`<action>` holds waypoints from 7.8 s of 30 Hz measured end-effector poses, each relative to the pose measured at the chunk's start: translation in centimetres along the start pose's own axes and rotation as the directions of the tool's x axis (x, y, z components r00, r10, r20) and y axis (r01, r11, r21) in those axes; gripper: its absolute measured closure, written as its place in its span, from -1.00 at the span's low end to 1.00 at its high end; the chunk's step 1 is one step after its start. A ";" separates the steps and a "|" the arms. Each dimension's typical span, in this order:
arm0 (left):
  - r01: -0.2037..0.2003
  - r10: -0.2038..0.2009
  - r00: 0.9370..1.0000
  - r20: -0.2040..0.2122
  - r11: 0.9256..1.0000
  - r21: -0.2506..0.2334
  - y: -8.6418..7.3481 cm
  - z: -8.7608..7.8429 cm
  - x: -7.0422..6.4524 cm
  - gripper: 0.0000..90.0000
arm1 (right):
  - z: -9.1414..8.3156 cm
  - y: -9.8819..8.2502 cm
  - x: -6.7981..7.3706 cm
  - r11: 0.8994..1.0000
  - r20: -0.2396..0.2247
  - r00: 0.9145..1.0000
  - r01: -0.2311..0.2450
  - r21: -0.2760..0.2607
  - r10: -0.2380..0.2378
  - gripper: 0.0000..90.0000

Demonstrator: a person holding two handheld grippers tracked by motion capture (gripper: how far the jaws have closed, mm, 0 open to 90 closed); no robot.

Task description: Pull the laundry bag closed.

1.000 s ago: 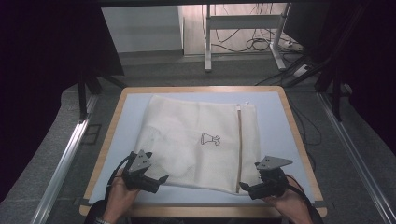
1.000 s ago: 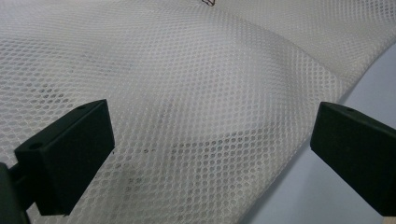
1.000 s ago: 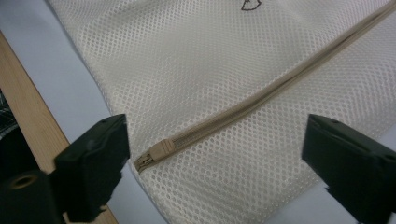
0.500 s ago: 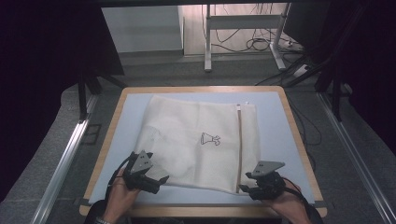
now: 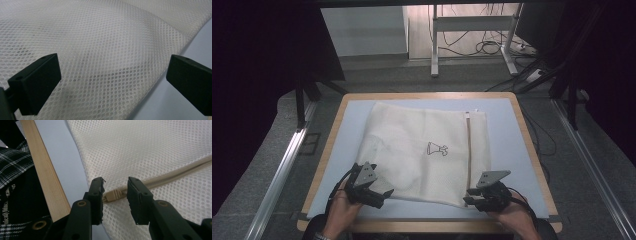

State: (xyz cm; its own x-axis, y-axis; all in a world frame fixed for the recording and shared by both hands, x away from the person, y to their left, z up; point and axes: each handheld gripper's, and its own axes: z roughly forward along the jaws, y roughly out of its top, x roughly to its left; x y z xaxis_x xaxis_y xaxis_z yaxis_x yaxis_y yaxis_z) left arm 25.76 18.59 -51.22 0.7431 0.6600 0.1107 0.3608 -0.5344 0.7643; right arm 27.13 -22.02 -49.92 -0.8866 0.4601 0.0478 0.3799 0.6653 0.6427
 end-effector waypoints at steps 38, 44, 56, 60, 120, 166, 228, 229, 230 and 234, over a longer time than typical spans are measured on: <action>0.076 -0.073 0.990 0.120 0.997 -0.022 1.9 1.5 -1.5 -0.99 | -0.1 0.1 1.3 0.992 -0.002 0.994 0.111 0.066 -0.111 0.89; 0.062 -0.055 0.985 0.167 0.997 -0.039 2.7 2.5 -2.1 -0.95 | -0.3 -0.1 1.1 0.991 0.005 0.994 0.108 0.078 -0.108 0.86; 0.035 -0.017 0.967 0.254 0.997 -0.067 4.1 4.6 -3.3 -0.86 | -0.4 -0.1 1.2 0.990 0.012 0.994 0.107 0.096 -0.109 0.87; -0.002 0.014 0.961 0.277 0.999 -0.043 4.7 5.7 -4.0 -0.67 | -0.4 -0.1 1.1 0.990 0.012 0.994 0.106 0.096 -0.108 0.86; -0.209 0.207 0.872 0.443 0.977 -0.044 9.2 13.1 -12.4 1.00 | 0.5 0.7 1.4 0.978 0.108 0.983 0.131 0.160 -0.149 0.92; -0.179 0.177 0.863 0.474 0.983 -0.041 9.0 13.1 -12.1 1.00 | 0.6 1.6 -1.5 0.990 0.248 0.962 0.089 0.111 -0.114 0.92; -0.164 0.162 0.866 0.473 0.986 -0.037 9.0 13.1 -12.2 1.00 | 2.4 3.5 -6.4 0.990 0.329 0.937 0.082 0.119 -0.118 0.92; -0.163 0.161 0.866 0.473 0.986 -0.037 9.0 13.1 -12.2 1.00 | 2.4 3.5 -6.4 0.989 0.330 0.936 0.085 0.118 -0.120 0.92; -0.164 0.161 0.866 0.474 0.986 -0.037 9.0 13.1 -12.2 1.00 | 2.4 3.6 -6.5 0.989 0.326 0.938 0.085 0.118 -0.119 0.92; -0.166 0.163 0.866 0.473 0.985 -0.037 9.0 13.1 -12.1 1.00 | 2.6 3.7 -6.8 0.988 0.335 0.934 0.088 0.124 -0.125 0.92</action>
State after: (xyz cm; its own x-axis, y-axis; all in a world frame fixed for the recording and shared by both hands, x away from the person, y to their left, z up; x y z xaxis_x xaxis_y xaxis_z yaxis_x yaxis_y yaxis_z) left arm 27.40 -1.19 -54.01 0.9689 0.2342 -0.0798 0.2115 -0.6165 0.7584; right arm 35.25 -21.16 -49.87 -0.7873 0.5431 -0.2919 0.3299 0.7710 0.5448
